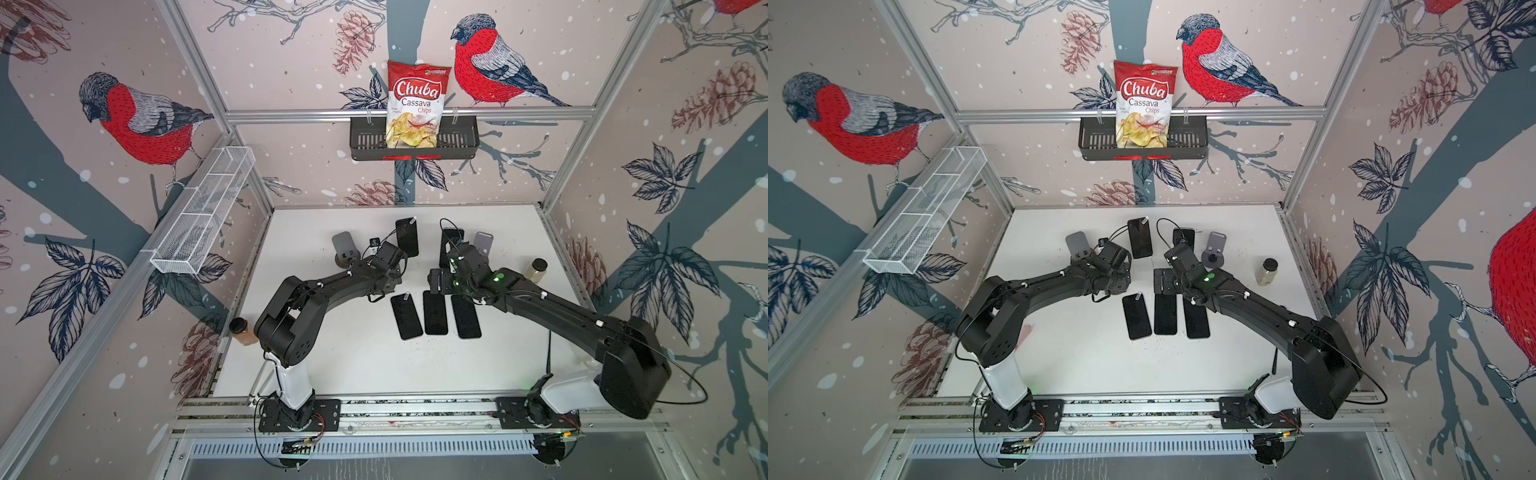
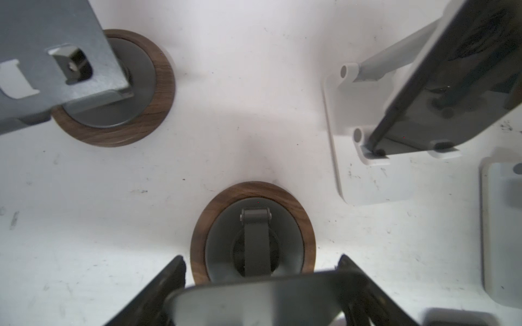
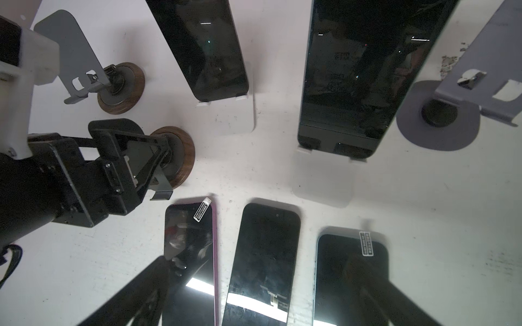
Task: Remove the phone from the phone stand
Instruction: Pick up the phone stand from the center of the table.
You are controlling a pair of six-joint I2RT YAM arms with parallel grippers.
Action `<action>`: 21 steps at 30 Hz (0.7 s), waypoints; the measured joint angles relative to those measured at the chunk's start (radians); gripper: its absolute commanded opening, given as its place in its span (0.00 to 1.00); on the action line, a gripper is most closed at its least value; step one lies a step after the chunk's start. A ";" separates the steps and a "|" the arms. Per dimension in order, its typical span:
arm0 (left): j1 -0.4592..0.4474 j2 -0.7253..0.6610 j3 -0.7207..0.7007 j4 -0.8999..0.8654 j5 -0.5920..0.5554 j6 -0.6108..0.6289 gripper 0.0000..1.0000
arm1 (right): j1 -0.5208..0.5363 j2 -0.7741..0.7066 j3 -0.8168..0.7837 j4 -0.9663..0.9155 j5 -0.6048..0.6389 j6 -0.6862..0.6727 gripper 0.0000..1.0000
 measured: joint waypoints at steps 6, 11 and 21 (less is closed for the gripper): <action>-0.004 0.009 0.000 0.006 -0.015 -0.006 0.68 | 0.001 0.013 0.000 0.018 -0.020 0.000 0.99; -0.004 0.011 0.000 0.010 -0.021 -0.011 0.53 | 0.003 0.021 0.000 0.022 -0.036 0.000 0.99; -0.004 -0.038 -0.019 -0.039 -0.068 -0.013 0.53 | 0.030 0.058 0.025 0.024 -0.043 -0.003 0.99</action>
